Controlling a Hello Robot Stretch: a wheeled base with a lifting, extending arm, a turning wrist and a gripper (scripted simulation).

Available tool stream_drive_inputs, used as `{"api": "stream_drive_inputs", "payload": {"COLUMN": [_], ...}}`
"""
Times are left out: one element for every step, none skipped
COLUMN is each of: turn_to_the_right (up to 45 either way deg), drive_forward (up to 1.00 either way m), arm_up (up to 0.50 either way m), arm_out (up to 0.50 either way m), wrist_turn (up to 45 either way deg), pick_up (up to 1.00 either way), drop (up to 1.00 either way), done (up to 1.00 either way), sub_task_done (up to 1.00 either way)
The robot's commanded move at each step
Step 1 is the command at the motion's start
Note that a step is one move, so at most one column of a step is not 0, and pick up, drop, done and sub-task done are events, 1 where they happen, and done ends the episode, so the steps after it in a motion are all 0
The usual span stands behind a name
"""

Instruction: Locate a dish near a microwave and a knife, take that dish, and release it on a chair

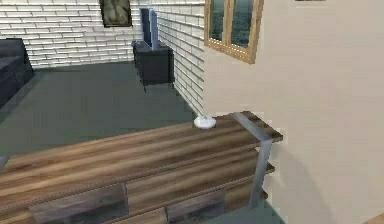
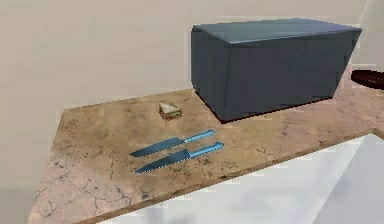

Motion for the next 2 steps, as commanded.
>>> {"api": "stream_drive_inputs", "payload": {"turn_to_the_right": [0.0,0.0], "drive_forward": [0.00,0.00], "arm_up": [0.38,0.00], "arm_out": [0.00,0.44], "wrist_turn": [0.0,0.0], "pick_up": [0.00,0.00], "drop": [0.00,0.00], "done": [0.00,0.00], "sub_task_done": [0.00,0.00]}}
